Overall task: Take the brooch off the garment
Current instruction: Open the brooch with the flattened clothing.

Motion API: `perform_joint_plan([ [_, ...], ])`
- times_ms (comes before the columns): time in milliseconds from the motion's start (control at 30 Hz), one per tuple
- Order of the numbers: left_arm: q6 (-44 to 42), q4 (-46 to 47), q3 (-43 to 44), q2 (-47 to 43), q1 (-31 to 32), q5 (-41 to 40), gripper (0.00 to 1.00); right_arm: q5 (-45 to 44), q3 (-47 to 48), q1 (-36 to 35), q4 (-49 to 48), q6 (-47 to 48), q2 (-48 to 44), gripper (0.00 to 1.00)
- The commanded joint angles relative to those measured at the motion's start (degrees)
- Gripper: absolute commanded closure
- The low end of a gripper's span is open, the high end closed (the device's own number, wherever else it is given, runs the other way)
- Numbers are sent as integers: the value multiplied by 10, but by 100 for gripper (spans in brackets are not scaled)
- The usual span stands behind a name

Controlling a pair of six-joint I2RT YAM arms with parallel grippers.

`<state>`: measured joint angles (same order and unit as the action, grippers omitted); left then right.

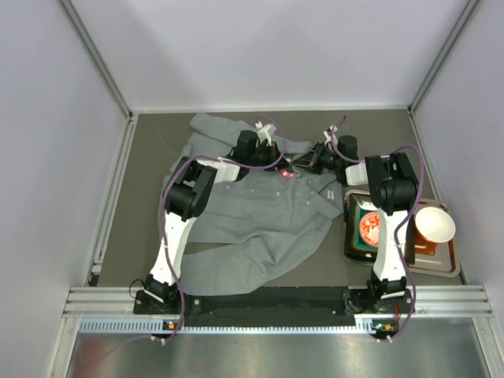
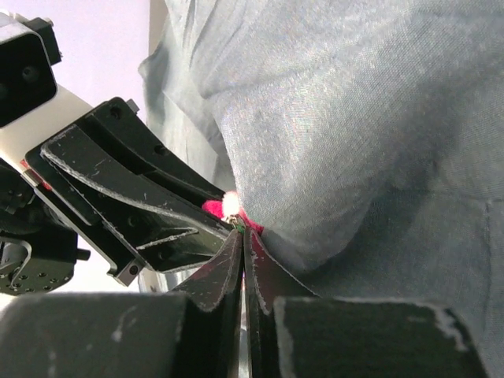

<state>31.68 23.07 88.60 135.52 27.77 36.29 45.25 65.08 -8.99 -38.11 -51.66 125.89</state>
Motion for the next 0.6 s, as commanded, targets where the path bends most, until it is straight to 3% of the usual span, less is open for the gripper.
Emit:
perform_joint_plan([
  [0,-8,-6,-5,18,8,18,100,10,31,-8,1,0,27,100],
  [200,-12,-7,-4,18,8,21,100,25,46,-12,26,-1,40,100],
  [467,-6,-18,-11,12,7,2,100,48,17,-10,-46,-29,24,100],
  [567,9,-7,-18,5,7,-2,100,30,11,-9,-24,1,10,97],
])
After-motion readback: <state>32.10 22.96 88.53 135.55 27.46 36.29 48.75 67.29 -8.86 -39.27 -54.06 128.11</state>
